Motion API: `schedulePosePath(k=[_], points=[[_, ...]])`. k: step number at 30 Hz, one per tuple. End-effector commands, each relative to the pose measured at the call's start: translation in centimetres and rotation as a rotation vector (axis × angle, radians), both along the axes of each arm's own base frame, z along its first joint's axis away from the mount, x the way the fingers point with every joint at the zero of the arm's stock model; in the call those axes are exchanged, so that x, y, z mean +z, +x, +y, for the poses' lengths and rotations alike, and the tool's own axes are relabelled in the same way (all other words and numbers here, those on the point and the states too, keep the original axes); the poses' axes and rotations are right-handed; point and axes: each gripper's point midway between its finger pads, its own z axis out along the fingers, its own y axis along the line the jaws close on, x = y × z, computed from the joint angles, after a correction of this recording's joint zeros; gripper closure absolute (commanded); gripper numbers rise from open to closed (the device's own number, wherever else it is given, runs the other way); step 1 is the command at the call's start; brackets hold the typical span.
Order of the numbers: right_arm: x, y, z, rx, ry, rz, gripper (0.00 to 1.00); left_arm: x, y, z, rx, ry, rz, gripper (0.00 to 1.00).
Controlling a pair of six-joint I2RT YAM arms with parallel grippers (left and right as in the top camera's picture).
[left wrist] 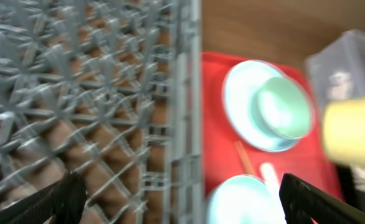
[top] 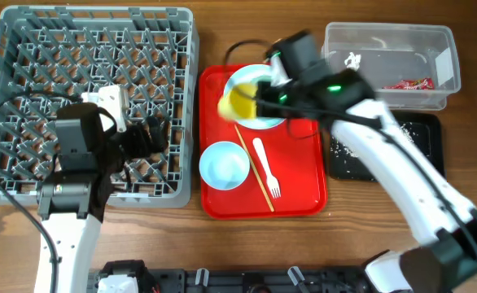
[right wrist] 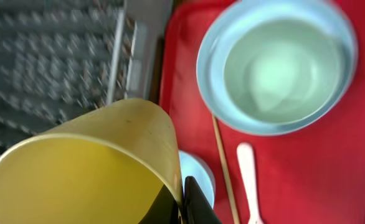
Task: Sort waste into correct bins and load items into the dishwasher rack
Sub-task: 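Grasp the yellow cup with the right gripper and lift it, then hand the yellow cup from the right gripper to the left gripper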
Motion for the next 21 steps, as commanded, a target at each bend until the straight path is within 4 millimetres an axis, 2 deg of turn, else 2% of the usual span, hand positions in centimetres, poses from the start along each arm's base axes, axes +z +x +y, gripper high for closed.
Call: schedulePosePath(k=[1, 5, 8, 13, 17, 21], points=[[0.9, 0.6, -0.6, 0.026, 0.113, 0.031, 0.96, 1.3, 1.0, -3.2, -0.092, -0.207, 0.002, 0.00], [2.7, 1.0, -0.1, 0.097, 0.266, 0.030, 0.96, 2.4, 2.4, -5.4, -0.147, -0.381, -0.003, 0.00], [4.5, 0.8, 1.0, 0.165, 0.382, 0.017, 0.96, 4.4, 3.0, -8.0, -0.314, -0.525, -0.050, 0.00], [6.4, -0.4, 2.5, 0.266, 0.500, 0.030, 0.96, 7.1, 3.1, -10.6, -0.508, -0.654, -0.115, 0.00], [8.4, -1.7, 3.6, 0.363, 0.613, 0.037, 0.96, 9.6, 1.6, -13.2, -0.705, -0.660, -0.218, 0.01], [9.3, -2.5, 4.0, 0.407, 0.672, 0.058, 0.96, 12.2, -0.8, -15.1, -0.917, -0.645, -0.346, 0.10]])
